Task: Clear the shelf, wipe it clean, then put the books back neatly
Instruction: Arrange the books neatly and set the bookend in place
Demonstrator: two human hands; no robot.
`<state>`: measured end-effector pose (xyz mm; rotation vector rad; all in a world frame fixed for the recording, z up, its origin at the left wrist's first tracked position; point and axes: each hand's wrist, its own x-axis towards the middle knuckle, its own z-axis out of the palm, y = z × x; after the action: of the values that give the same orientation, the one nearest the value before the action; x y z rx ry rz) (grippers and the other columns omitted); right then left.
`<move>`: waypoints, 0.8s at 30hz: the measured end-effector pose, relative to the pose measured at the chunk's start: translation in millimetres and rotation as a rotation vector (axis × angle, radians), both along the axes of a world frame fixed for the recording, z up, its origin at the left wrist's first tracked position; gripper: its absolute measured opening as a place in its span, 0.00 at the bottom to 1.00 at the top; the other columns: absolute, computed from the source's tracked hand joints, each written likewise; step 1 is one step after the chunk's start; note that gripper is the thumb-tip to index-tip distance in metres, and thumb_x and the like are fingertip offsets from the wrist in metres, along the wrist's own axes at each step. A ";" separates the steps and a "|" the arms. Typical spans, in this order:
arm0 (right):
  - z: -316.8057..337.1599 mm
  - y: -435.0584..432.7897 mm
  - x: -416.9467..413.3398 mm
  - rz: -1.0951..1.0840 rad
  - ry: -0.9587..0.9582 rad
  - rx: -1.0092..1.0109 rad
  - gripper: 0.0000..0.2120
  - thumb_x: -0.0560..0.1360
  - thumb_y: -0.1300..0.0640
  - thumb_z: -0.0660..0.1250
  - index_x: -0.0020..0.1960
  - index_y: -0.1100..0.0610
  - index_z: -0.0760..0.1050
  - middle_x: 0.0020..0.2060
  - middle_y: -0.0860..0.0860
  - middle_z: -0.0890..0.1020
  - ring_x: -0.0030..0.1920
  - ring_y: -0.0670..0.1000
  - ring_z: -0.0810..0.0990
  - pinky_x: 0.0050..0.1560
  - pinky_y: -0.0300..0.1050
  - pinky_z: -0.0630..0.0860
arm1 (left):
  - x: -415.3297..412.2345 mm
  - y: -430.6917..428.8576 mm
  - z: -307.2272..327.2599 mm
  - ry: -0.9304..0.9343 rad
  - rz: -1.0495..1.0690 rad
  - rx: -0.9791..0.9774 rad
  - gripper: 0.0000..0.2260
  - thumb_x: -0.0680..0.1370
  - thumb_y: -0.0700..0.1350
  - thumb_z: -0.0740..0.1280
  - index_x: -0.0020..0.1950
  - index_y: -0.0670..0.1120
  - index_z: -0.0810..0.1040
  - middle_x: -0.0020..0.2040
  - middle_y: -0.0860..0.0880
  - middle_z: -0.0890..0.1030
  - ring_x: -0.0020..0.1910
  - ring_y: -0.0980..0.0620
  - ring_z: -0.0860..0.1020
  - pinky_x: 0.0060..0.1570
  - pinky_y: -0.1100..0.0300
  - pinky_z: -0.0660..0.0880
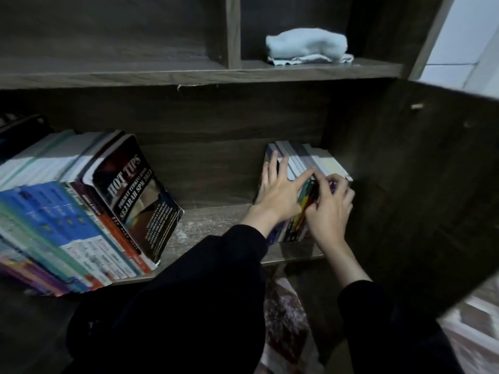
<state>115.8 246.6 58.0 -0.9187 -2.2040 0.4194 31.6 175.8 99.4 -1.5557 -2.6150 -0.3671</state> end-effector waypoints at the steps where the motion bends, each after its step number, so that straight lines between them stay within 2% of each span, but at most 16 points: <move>1: -0.7 0.6 0.1 -0.001 0.011 -0.001 0.32 0.69 0.67 0.64 0.72 0.52 0.65 0.66 0.56 0.65 0.65 0.58 0.62 0.64 0.52 0.62 | -0.3 1.1 0.8 -0.007 0.003 0.010 0.35 0.76 0.45 0.65 0.77 0.58 0.51 0.77 0.39 0.42 0.74 0.39 0.33 0.71 0.45 0.34; 4: -3.2 -0.2 -0.9 -0.007 0.015 0.023 0.32 0.70 0.67 0.65 0.72 0.51 0.65 0.66 0.55 0.65 0.65 0.58 0.62 0.64 0.52 0.62 | 0.2 -0.9 1.8 -0.062 0.019 0.048 0.33 0.75 0.44 0.65 0.76 0.58 0.54 0.77 0.40 0.44 0.75 0.39 0.35 0.73 0.42 0.39; 6: -2.4 -0.7 -1.7 -0.006 0.000 0.020 0.32 0.70 0.66 0.65 0.72 0.51 0.64 0.66 0.55 0.65 0.66 0.57 0.61 0.64 0.52 0.62 | -1.5 -5.9 -0.2 -0.210 0.036 0.080 0.31 0.75 0.42 0.65 0.74 0.59 0.57 0.77 0.42 0.42 0.75 0.36 0.38 0.73 0.38 0.52; 8: -1.5 -2.4 -1.8 -0.015 0.006 0.000 0.32 0.70 0.64 0.65 0.73 0.52 0.64 0.67 0.56 0.64 0.66 0.57 0.60 0.64 0.52 0.61 | -2.8 -11.7 -0.7 -0.373 0.056 0.157 0.26 0.77 0.43 0.64 0.71 0.60 0.60 0.77 0.45 0.40 0.72 0.31 0.56 0.65 0.40 0.69; 9: -2.3 -5.4 -1.4 -0.035 0.040 0.019 0.32 0.70 0.64 0.65 0.73 0.53 0.64 0.66 0.57 0.65 0.65 0.57 0.61 0.63 0.52 0.62 | -2.1 -14.4 0.4 -0.409 0.067 0.200 0.22 0.78 0.44 0.64 0.70 0.58 0.62 0.77 0.45 0.40 0.67 0.31 0.66 0.60 0.43 0.73; 11: -9.0 -17.8 -0.4 -0.025 0.191 0.100 0.33 0.68 0.66 0.66 0.72 0.56 0.65 0.61 0.59 0.69 0.60 0.54 0.64 0.60 0.49 0.65 | -1.2 -18.5 2.5 -0.413 0.116 0.254 0.16 0.80 0.47 0.62 0.67 0.54 0.66 0.77 0.43 0.44 0.61 0.33 0.72 0.58 0.48 0.74; 12: -15.6 -26.0 -0.8 0.031 0.263 0.106 0.33 0.68 0.67 0.65 0.72 0.57 0.64 0.59 0.58 0.70 0.58 0.50 0.65 0.59 0.42 0.65 | -2.0 -19.8 3.0 -0.404 0.140 0.278 0.14 0.80 0.47 0.62 0.66 0.52 0.67 0.77 0.41 0.47 0.61 0.33 0.72 0.57 0.49 0.72; 14: -33.5 -39.9 -3.5 0.211 0.274 -0.035 0.34 0.71 0.67 0.65 0.75 0.54 0.59 0.62 0.55 0.71 0.60 0.43 0.64 0.62 0.31 0.61 | -5.0 -23.2 2.8 -0.382 0.167 0.322 0.12 0.80 0.45 0.63 0.63 0.51 0.69 0.75 0.39 0.54 0.61 0.34 0.73 0.54 0.51 0.72; 15: -44.5 -42.1 -7.2 0.290 0.217 -0.159 0.37 0.73 0.65 0.67 0.76 0.51 0.54 0.65 0.54 0.69 0.64 0.43 0.64 0.66 0.31 0.57 | -7.0 -25.4 2.2 -0.375 0.177 0.344 0.11 0.79 0.44 0.64 0.61 0.50 0.70 0.74 0.39 0.57 0.60 0.36 0.74 0.51 0.54 0.72; 17: -67.4 -41.1 -17.4 0.384 0.049 -0.401 0.46 0.73 0.62 0.70 0.77 0.44 0.43 0.69 0.54 0.68 0.70 0.50 0.64 0.71 0.44 0.60 | -10.6 -30.9 0.3 -0.367 0.210 0.388 0.11 0.77 0.43 0.67 0.58 0.50 0.72 0.71 0.39 0.62 0.56 0.39 0.76 0.45 0.59 0.70; 18: -75.8 -40.6 -22.7 0.409 -0.039 -0.453 0.50 0.72 0.61 0.72 0.77 0.41 0.40 0.70 0.55 0.68 0.70 0.54 0.66 0.71 0.50 0.62 | -12.5 -34.9 -0.9 -0.365 0.239 0.411 0.11 0.76 0.43 0.68 0.57 0.49 0.73 0.69 0.40 0.65 0.54 0.41 0.76 0.44 0.61 0.69; 20: -85.6 -43.3 -32.5 0.426 -0.137 -0.450 0.51 0.72 0.60 0.73 0.76 0.39 0.39 0.70 0.56 0.69 0.69 0.56 0.69 0.68 0.53 0.66 | -18.1 -45.5 -4.9 -0.364 0.310 0.471 0.11 0.74 0.43 0.69 0.56 0.48 0.76 0.65 0.43 0.70 0.51 0.47 0.75 0.43 0.63 0.67; 24: -88.8 -55.6 -52.7 0.394 -0.266 -0.277 0.44 0.76 0.57 0.68 0.75 0.36 0.40 0.66 0.57 0.74 0.59 0.60 0.77 0.58 0.50 0.72 | -38.0 -76.5 -12.0 -0.430 0.506 0.616 0.09 0.73 0.43 0.71 0.52 0.47 0.79 0.57 0.49 0.77 0.48 0.56 0.72 0.40 0.68 0.65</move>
<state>63.1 191.0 -30.8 -0.7061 -2.6270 0.8460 -6.4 99.3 87.4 -0.6482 -2.6482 -1.4028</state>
